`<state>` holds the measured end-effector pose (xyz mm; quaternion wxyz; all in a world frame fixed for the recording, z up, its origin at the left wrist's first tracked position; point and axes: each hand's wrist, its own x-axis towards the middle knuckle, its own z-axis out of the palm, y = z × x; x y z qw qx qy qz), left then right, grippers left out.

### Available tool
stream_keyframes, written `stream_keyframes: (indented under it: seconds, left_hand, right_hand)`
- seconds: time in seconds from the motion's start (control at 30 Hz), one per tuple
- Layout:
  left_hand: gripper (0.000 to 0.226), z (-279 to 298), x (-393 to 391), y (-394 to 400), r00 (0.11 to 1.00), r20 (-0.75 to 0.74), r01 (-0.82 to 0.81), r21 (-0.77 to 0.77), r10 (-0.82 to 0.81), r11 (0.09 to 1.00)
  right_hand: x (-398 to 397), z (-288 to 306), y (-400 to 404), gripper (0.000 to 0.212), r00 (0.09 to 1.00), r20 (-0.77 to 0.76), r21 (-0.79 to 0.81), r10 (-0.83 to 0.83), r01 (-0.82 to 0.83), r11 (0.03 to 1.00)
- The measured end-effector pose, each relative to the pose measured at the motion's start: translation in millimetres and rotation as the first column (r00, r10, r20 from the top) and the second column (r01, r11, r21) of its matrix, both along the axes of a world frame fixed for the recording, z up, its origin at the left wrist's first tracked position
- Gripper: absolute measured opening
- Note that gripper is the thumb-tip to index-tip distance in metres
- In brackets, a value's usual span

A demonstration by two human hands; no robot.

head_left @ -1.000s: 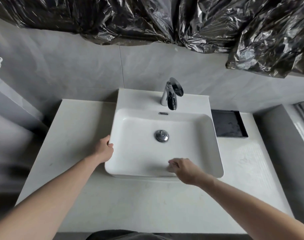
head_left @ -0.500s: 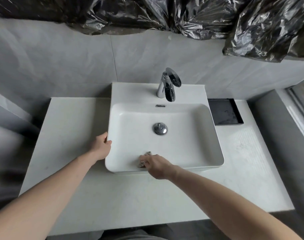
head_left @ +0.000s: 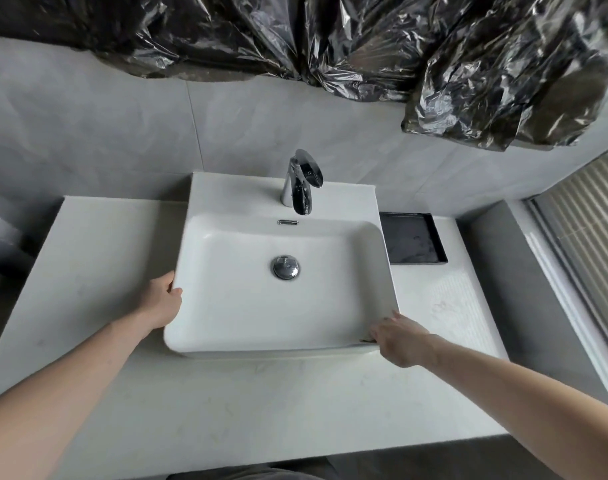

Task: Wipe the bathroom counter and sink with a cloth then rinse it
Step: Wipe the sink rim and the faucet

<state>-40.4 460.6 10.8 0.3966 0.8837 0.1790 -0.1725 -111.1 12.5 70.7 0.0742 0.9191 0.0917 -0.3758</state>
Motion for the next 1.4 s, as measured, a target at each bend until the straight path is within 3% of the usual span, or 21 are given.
stream_keyframes:
  seconds: [0.17,0.47,0.63,0.97,1.27,1.4]
  left_hand:
    - [0.032,-0.5,-0.6,-7.1,0.999,-0.007,-0.038,0.036,0.038,0.999]
    - [0.035,-5.3,1.4,-15.4,0.993,-0.022,-0.111,0.167,0.117,0.98]
    - [0.036,-3.7,3.0,-19.6,0.99,-0.018,-0.131,0.227,0.139,0.965]
    - [0.03,-4.5,4.7,-22.1,0.985,-0.042,-0.154,0.253,0.17,0.955]
    - [0.039,1.4,1.4,-26.4,0.983,-0.031,-0.167,0.236,0.179,0.957]
    - [0.042,1.3,1.9,-24.6,0.984,-0.057,-0.149,0.253,0.168,0.956]
  right_hand:
    - [6.4,-4.1,-26.8,0.049,0.981,0.031,-0.01,0.191,-0.191,0.982]
    - [44.4,-34.2,-48.6,0.054,0.876,0.154,-0.108,0.458,-0.446,0.889]
    - [86.5,-50.2,-54.8,0.043,0.866,0.234,-0.128,0.442,-0.423,0.897]
    - [187.7,-55.8,-56.8,0.051,0.834,0.301,-0.208,0.463,-0.417,0.885]
    - [112.5,-67.7,-65.9,0.052,0.787,0.391,0.001,0.477,-0.519,0.855]
    - [82.2,-56.0,-68.5,0.026,0.834,0.306,0.111,0.459,-0.51,0.853]
